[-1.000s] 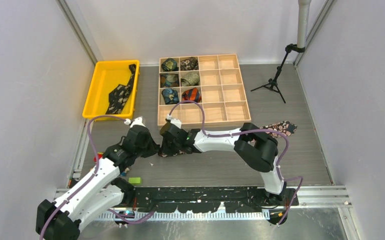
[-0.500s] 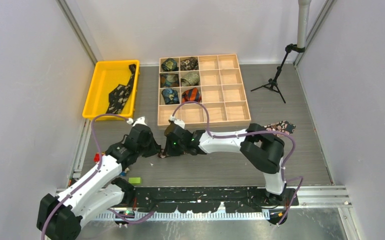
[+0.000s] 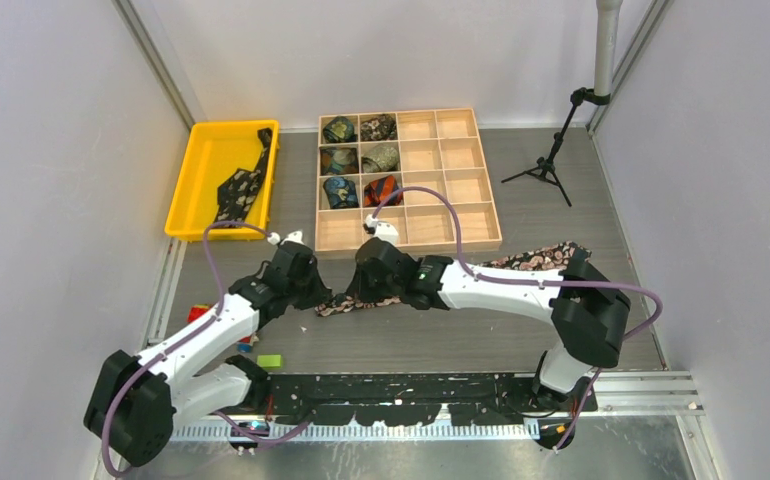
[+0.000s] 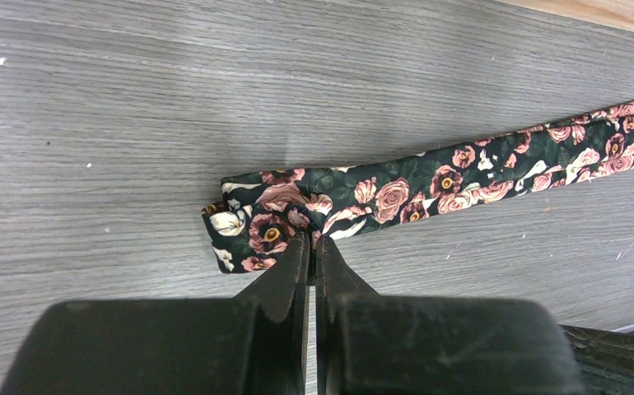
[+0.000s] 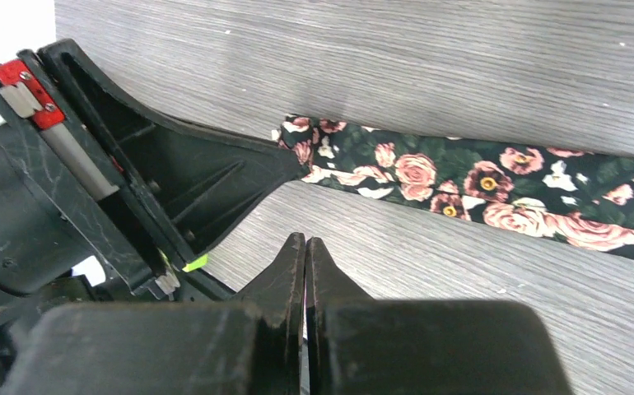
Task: Roll the ties
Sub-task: Roll the tie at the center of the board.
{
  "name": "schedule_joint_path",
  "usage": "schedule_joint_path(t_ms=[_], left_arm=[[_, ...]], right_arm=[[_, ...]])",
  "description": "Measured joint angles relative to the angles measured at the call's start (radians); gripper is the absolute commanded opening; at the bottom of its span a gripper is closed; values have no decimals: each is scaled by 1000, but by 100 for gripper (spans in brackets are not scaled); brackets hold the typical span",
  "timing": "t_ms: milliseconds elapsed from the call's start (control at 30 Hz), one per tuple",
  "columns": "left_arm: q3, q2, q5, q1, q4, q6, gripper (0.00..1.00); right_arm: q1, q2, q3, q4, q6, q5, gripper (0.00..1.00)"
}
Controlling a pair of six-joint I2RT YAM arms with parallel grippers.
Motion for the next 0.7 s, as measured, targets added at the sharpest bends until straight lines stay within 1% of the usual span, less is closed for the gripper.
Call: schedule_joint_path(t_ms=[300,400,500,567,700], left_arm=[[-25,48,19,0,61,-1,0],[-29,51,24,0,70,0,3],[-31,58,28,0,80,2,9],[-32,66,32,0,86,3,17],[-34,74,40,0,95,5,27]], right_arm=[[-3,-14,-74,-22,2,21,4],[-4,-14,-75,-22,2,22,3],[-4,-14,-75,-22,3,22,3],[-4,-14,-75,-22,5,22,4],[-4,-14,-75,-22,6,21,4]])
